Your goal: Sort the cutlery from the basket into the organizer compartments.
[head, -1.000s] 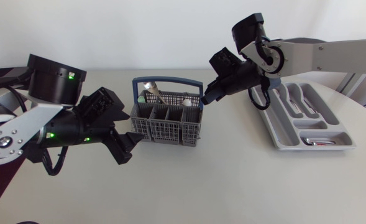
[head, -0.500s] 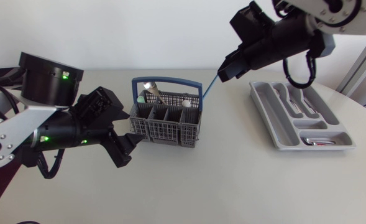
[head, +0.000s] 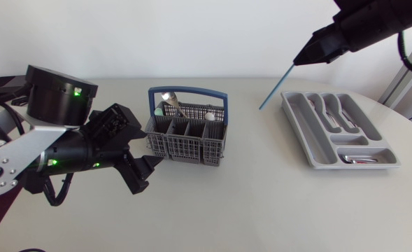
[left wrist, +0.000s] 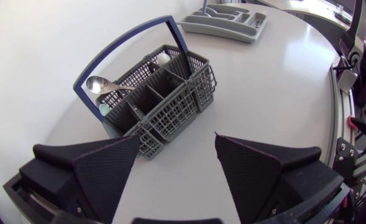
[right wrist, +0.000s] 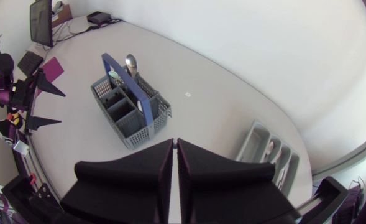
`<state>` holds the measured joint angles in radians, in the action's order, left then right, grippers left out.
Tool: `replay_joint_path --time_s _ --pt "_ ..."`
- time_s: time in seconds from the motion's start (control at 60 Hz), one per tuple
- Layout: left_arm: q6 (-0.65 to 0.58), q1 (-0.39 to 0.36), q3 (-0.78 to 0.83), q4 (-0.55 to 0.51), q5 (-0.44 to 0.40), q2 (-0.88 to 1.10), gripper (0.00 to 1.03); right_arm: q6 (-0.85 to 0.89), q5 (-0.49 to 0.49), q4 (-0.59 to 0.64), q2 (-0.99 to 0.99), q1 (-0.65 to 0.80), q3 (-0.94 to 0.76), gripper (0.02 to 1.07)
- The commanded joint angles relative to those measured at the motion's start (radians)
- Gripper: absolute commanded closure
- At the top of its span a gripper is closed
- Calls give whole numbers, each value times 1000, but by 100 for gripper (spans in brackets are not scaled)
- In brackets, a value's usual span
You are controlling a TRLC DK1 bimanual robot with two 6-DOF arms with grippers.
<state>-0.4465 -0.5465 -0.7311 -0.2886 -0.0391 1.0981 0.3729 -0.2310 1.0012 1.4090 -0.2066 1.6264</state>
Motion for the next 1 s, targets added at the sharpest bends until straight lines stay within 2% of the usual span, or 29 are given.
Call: replay_joint_path --time_s 0.0,0.167,0.483,0.667,0.983 --pt "-17 -9 25 2 8 -12 20 49 -2 53 42 65 53 101" --pt "-17 -15 36 20 8 -1 20 118 -2 135 134 202 112 101" --pt "-26 -13 59 45 8 3 20 202 38 246 311 342 207 101" --pt "-31 -7 68 51 8 2 20 242 84 289 383 372 217 101" --pt "-38 -4 70 51 8 -1 20 284 93 376 495 409 254 101"
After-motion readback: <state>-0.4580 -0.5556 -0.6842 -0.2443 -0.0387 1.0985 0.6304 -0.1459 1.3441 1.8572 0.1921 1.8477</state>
